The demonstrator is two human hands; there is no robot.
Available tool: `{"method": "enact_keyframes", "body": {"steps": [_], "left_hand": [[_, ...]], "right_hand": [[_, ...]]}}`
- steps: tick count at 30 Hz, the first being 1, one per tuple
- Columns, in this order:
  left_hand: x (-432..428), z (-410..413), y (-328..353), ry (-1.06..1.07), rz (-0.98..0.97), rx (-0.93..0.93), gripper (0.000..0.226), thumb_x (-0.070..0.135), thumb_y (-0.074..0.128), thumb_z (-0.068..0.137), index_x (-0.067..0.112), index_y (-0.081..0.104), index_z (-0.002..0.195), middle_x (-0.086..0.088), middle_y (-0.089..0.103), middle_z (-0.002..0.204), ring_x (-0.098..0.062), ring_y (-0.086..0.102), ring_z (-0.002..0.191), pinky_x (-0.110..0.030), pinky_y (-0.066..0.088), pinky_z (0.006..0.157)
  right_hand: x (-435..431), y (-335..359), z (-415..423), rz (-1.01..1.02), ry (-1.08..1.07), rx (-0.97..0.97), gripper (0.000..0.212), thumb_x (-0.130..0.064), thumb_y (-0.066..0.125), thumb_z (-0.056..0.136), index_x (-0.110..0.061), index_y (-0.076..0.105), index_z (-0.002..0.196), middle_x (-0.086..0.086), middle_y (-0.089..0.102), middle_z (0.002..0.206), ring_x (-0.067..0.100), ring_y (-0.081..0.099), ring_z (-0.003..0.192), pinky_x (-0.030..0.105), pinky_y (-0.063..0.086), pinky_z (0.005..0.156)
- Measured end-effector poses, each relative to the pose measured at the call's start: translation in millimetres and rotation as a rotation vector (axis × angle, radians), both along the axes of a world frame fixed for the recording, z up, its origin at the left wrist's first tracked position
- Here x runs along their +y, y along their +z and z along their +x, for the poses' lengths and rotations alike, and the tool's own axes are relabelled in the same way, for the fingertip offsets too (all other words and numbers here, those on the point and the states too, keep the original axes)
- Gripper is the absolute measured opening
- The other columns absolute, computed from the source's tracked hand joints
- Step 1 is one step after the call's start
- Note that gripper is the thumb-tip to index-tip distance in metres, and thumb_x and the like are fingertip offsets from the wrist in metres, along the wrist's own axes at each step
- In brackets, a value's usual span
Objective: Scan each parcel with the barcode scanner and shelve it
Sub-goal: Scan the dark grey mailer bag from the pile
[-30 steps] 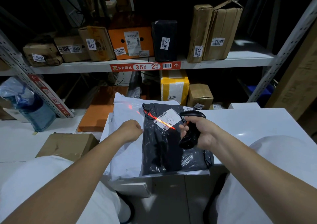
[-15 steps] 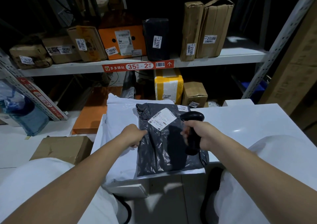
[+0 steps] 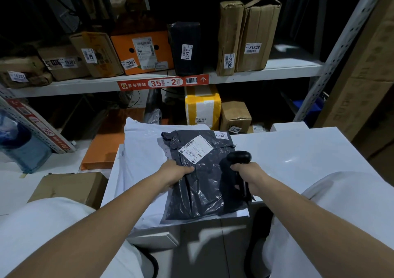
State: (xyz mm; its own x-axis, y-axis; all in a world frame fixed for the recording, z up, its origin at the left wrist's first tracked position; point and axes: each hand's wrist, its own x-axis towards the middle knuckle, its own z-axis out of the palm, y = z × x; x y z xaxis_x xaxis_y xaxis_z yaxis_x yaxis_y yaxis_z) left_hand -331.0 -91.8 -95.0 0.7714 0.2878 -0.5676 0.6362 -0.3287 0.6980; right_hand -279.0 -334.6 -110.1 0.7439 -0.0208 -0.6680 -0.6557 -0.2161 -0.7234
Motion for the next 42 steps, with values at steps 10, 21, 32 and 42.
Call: {"method": "enact_keyframes", "body": {"steps": [10, 21, 32, 42], "left_hand": [[-8, -2, -4, -0.045, -0.062, -0.074, 0.035, 0.008, 0.065, 0.098, 0.014, 0.064, 0.133, -0.008, 0.071, 0.127, -0.027, 0.069, 0.110, -0.041, 0.055, 0.103], [24, 18, 38, -0.304, 0.196, -0.068, 0.032, -0.005, 0.052, 0.098, 0.017, 0.069, 0.115, -0.006, 0.070, 0.110, -0.024, 0.066, 0.095, -0.026, 0.050, 0.071], [31, 34, 33, -0.510, 1.088, -0.422, 0.066, -0.003, 0.052, 0.091, 0.029, 0.053, 0.149, -0.003, 0.061, 0.134, -0.030, 0.048, 0.127, -0.050, 0.027, 0.105], [23, -19, 46, -0.259, 0.134, 0.310, 0.058, 0.047, 0.040, 0.111, -0.003, 0.066, 0.099, -0.016, 0.074, 0.083, -0.024, 0.068, 0.062, -0.020, 0.045, 0.045]], "right_hand": [[2, 0, -2, -0.034, 0.036, -0.017, 0.035, -0.009, 0.073, 0.093, 0.003, 0.058, 0.122, 0.023, 0.065, 0.112, 0.035, 0.064, 0.088, 0.036, 0.051, 0.062], [0, 16, 6, -0.135, 0.027, -0.287, 0.009, -0.013, 0.071, 0.091, -0.008, 0.066, 0.085, 0.011, 0.064, 0.076, 0.029, 0.060, 0.070, 0.037, 0.047, 0.066], [13, 22, 3, -0.048, 0.071, -0.396, 0.010, -0.017, 0.069, 0.095, -0.010, 0.067, 0.101, 0.011, 0.063, 0.087, 0.027, 0.059, 0.079, 0.044, 0.049, 0.073], [43, 28, 34, -0.075, 0.281, -0.558, 0.022, -0.021, 0.072, 0.096, -0.018, 0.068, 0.118, -0.006, 0.064, 0.080, 0.013, 0.057, 0.071, 0.027, 0.038, 0.057]]}}
